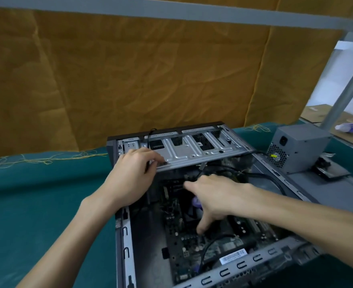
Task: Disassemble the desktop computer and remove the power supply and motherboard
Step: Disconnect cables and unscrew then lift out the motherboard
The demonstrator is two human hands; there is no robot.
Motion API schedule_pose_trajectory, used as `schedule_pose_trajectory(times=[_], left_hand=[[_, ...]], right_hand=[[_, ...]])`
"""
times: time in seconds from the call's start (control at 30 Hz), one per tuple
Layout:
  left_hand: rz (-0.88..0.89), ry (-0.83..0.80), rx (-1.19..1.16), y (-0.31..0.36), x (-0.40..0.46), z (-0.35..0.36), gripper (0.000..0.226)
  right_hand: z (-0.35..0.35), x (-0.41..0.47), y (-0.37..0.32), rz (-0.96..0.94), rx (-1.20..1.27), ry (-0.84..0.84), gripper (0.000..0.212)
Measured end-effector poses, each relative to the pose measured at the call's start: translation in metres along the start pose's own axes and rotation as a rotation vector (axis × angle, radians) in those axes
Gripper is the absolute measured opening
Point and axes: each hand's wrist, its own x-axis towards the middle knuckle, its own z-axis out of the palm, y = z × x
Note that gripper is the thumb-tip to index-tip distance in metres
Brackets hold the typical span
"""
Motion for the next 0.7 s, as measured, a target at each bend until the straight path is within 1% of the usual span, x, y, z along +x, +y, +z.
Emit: schedule_pose_trajectory(times=[0.13, 0.23, 0.27, 0.33, 0.37, 0.4, 0.47, 0.5, 0.53, 0.7], left_hand=[[-0.014, 0.001, -0.010, 0.002, -0.001, -0.002, 0.028], [-0.020, -0.001, -0.013, 0.003, -0.003, -0.002, 0.027], [-0.018, 0.005, -0.016, 0.003, -0.003, -0.002, 0.027], [-0.019, 0.032, -0.022, 0.004, -0.004, -0.002, 0.025], [-0.023, 0.055, -0.028, 0.004, -0.003, -0.001, 0.024], [-0.030, 0.081, -0.038, 0.004, -0.003, -0.001, 0.024], [-0.043, 0.126, -0.055, 0.003, -0.001, -0.003, 0.023], [-0.048, 0.133, -0.059, 0.003, 0.000, -0.004, 0.022], [-0.051, 0.132, -0.057, 0.003, 0.001, -0.006, 0.023], [-0.049, 0.096, -0.052, -0.001, 0.005, -0.007, 0.023]], right_hand=[[0.009, -0.008, 0.019, -0.050, -0.090, -0.017, 0.100], [0.016, -0.010, 0.024, -0.120, -0.165, -0.019, 0.100], [0.013, -0.010, 0.026, -0.122, -0.151, -0.051, 0.101], [0.003, -0.010, 0.031, -0.107, -0.050, -0.143, 0.101], [-0.001, -0.007, 0.031, -0.104, 0.009, -0.134, 0.097], [-0.003, -0.001, 0.027, -0.106, 0.053, -0.062, 0.087], [0.001, 0.016, 0.011, -0.121, 0.073, 0.172, 0.063], [0.006, 0.026, 0.002, -0.125, 0.077, 0.247, 0.055], [0.011, 0.036, -0.006, -0.122, 0.090, 0.276, 0.050], [0.026, 0.088, -0.016, -0.090, 0.249, 0.167, 0.034]])
